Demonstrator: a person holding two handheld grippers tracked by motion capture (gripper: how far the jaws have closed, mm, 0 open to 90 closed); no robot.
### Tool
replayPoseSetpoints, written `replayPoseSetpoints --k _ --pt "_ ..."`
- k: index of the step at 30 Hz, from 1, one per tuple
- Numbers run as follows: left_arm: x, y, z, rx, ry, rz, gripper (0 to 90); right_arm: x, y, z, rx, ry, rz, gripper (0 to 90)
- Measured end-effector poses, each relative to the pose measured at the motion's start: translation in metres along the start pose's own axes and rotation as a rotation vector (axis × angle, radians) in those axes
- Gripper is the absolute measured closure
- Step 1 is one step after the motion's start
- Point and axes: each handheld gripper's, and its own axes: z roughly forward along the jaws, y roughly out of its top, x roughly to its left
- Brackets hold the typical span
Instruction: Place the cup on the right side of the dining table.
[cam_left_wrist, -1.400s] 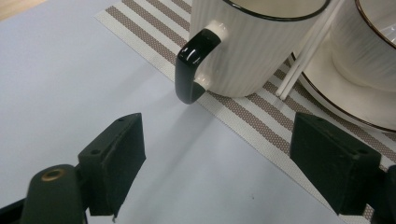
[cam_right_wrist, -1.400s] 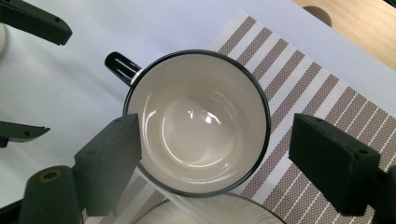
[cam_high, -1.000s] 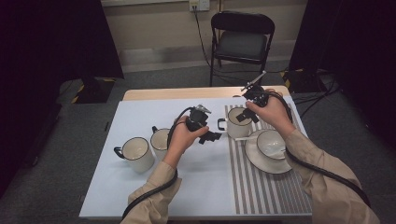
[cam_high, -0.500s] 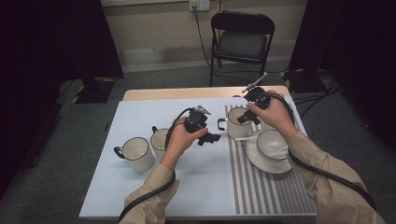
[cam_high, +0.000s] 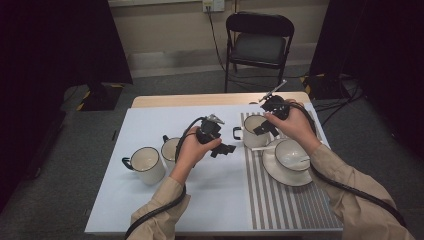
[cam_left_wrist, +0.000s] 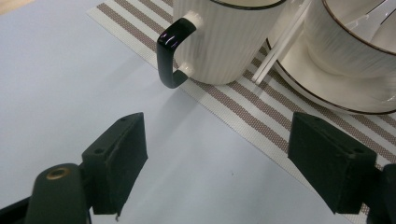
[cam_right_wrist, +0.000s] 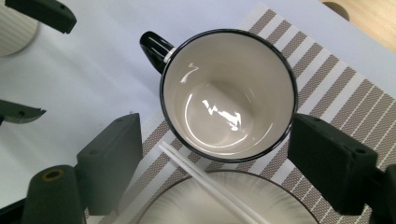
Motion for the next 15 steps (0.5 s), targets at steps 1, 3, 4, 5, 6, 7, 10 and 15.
replayPoseSetpoints --k 1,3,4,5,6,7,10,15 --pt "0.0002 -0.0003 -0.0005 0.002 -0.001 0.001 19.4 0.0008 -0.0003 0.0002 0.002 0.004 -0.002 17.2" --pt "0.0012 -0.0011 -0.0014 0.003 0.001 0.001 19.4 0.0031 -0.0008 0.0006 0.007 0.003 -0.01 16.9" --pt "0.0012 -0.0017 -0.0017 0.004 0.006 -0.001 19.4 0.0042 -0.0011 0.0007 0.006 0.003 -0.013 16.6" --pt "0.0012 -0.0022 -0.002 0.004 0.006 -0.004 19.4 0.0051 -0.0013 0.0006 0.003 0.001 -0.017 16.6" --pt "0.0015 -0.0027 -0.0027 0.012 0.003 0.0 19.4 0.0059 -0.0016 0.0005 0.002 0.007 -0.018 16.6" --pt "0.0015 -0.0033 -0.0026 0.011 0.001 0.002 19.4 0.0062 -0.0021 0.0005 0.002 0.011 -0.022 16.6" --pt "0.0002 -0.0055 -0.0023 0.011 -0.002 0.001 19.4 0.0075 -0.004 0.0005 0.0 0.011 -0.022 16.6" --pt "-0.0029 -0.009 -0.0017 0.007 -0.003 -0.006 19.4 0.0096 -0.008 -0.0005 -0.003 0.013 -0.024 16.4"
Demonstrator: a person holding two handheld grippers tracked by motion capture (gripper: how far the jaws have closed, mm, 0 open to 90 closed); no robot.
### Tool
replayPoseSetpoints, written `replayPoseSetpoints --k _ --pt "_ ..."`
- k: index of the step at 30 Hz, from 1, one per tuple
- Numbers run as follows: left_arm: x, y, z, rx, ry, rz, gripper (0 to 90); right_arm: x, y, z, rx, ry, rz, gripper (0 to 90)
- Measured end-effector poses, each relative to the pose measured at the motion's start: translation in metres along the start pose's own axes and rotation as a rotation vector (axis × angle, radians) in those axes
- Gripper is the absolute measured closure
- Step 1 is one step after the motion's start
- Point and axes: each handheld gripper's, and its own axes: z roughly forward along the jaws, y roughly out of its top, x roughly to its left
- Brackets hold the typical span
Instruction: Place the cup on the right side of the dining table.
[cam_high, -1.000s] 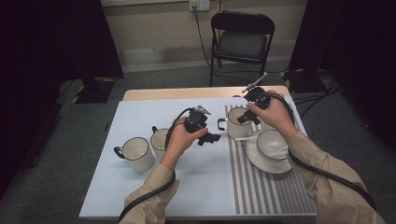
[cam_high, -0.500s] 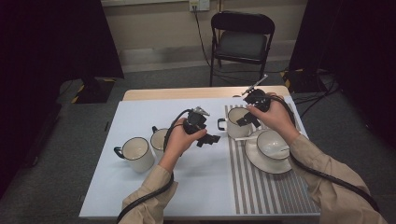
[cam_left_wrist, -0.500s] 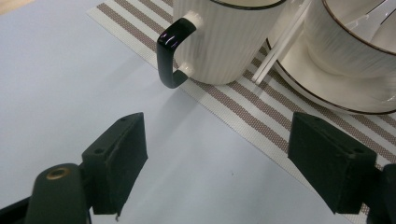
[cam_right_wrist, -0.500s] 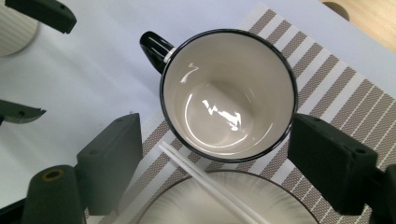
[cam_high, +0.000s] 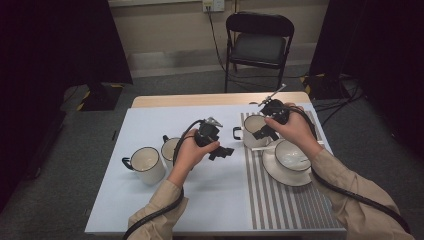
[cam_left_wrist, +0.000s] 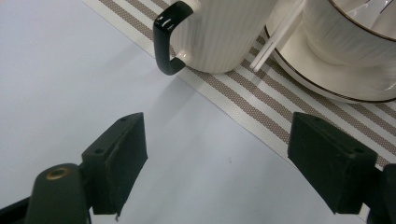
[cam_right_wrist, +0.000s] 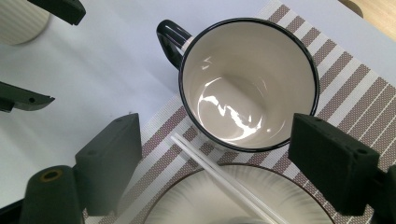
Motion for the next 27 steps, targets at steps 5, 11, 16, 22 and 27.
replayPoseSetpoints --k 5,11,16,22,27 --pt "-0.003 -0.003 0.001 0.014 -0.011 0.008 19.4 0.002 -0.004 -0.001 0.0 0.008 -0.001 16.4" --pt "-0.005 -0.006 0.002 0.017 -0.014 0.007 19.4 0.003 -0.009 -0.001 0.0 0.009 -0.002 16.3" --pt "-0.006 -0.008 0.001 0.018 -0.01 0.001 19.4 0.004 -0.012 -0.003 -0.008 0.01 -0.001 16.3" --pt "-0.007 -0.01 -0.001 0.023 -0.016 0.005 19.4 0.009 -0.014 -0.004 -0.016 0.016 -0.009 16.3" --pt "-0.009 -0.012 -0.004 0.025 -0.014 0.003 19.4 0.011 -0.017 -0.004 -0.016 0.029 -0.012 16.3"
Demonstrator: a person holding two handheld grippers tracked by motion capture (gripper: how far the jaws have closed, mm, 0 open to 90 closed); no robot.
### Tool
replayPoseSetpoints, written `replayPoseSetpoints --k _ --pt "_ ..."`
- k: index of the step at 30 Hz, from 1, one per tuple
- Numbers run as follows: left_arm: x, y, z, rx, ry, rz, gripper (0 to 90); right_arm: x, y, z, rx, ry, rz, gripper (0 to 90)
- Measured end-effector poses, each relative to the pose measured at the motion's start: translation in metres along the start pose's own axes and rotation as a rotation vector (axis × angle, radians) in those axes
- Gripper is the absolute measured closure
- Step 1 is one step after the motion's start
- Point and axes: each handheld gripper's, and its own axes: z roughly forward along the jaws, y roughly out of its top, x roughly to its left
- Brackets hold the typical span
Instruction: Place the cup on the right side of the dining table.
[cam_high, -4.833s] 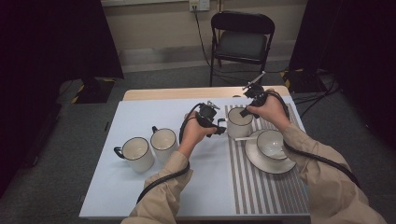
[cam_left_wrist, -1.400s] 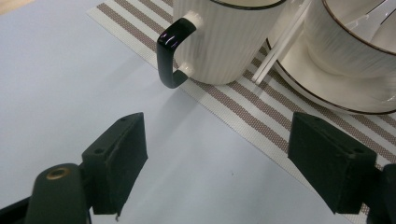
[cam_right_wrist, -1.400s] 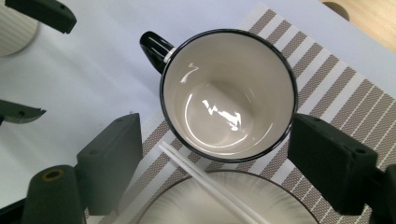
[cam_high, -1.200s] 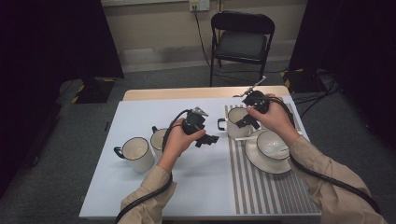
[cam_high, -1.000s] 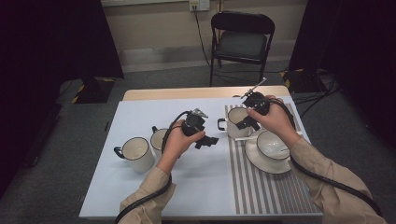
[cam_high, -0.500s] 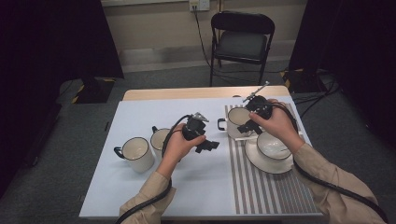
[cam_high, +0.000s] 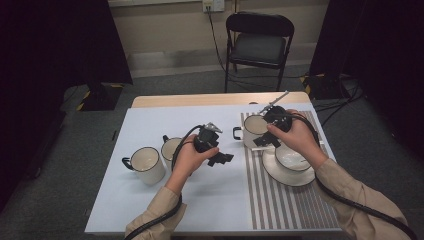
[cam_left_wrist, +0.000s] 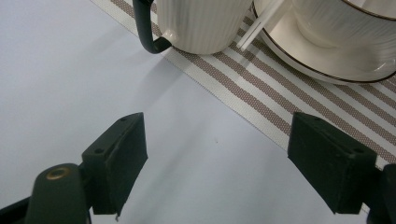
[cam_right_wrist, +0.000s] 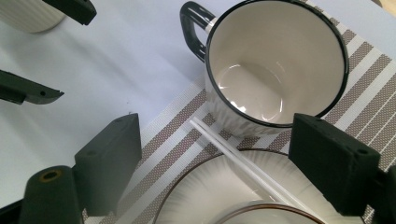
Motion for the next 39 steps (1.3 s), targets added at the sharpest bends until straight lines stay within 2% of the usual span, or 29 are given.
replayPoseSetpoints --k 14,28,39 --pt "-0.003 -0.008 -0.003 -0.005 -0.011 -0.003 19.4 0.006 -0.008 0.0 -0.003 0.015 -0.011 16.3" --pt "-0.005 -0.017 -0.006 -0.003 -0.003 -0.004 19.2 0.011 -0.012 0.0 0.001 0.034 -0.024 16.3" --pt "-0.011 -0.02 -0.016 -0.001 0.0 0.023 19.0 0.018 -0.014 0.001 0.0 0.049 -0.036 16.5"
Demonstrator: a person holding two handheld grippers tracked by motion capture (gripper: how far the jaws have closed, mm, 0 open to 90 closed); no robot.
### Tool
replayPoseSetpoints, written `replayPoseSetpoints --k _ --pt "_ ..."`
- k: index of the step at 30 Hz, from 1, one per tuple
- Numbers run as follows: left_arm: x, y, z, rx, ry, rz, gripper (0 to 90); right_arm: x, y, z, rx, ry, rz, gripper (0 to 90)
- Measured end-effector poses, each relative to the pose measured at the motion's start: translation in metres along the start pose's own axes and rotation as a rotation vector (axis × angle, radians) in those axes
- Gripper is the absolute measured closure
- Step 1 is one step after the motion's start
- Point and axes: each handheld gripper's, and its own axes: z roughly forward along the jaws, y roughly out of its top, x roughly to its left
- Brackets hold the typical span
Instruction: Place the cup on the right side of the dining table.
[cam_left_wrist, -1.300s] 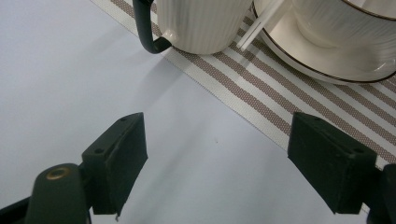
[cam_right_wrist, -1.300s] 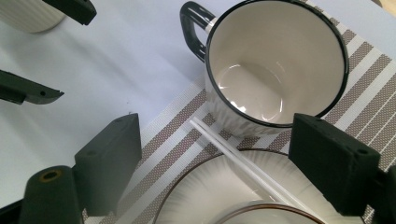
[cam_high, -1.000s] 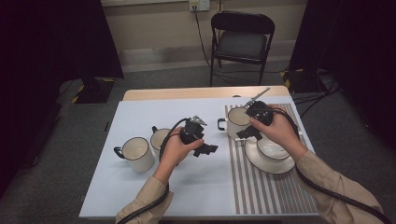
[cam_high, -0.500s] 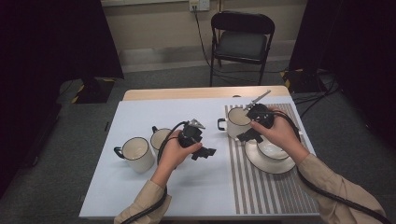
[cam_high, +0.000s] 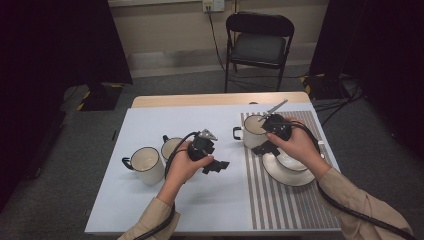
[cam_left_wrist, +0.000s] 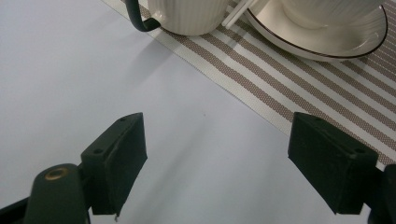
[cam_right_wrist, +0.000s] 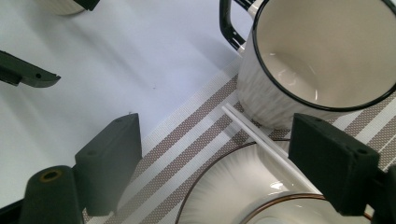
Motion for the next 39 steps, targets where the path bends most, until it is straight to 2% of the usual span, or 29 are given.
replayPoseSetpoints --k 5,15,23,30,39 --pt "-0.001 -0.004 -0.001 0.001 -0.013 -0.002 19.0 0.002 -0.002 0.002 0.0 0.007 -0.009 16.5" --pt "-0.003 -0.011 0.0 -0.002 -0.01 0.0 19.0 0.008 -0.003 0.004 0.001 0.016 -0.016 16.7" --pt "-0.006 -0.019 0.001 0.002 -0.017 0.007 19.0 0.014 -0.005 0.006 0.003 0.04 -0.027 16.5" --pt "-0.007 -0.027 0.001 -0.002 -0.021 -0.004 19.0 0.018 -0.01 0.01 0.01 0.05 -0.042 16.5" --pt "-0.011 -0.033 0.003 0.012 -0.017 0.007 19.0 0.023 -0.012 0.012 -0.004 0.076 -0.05 16.6"
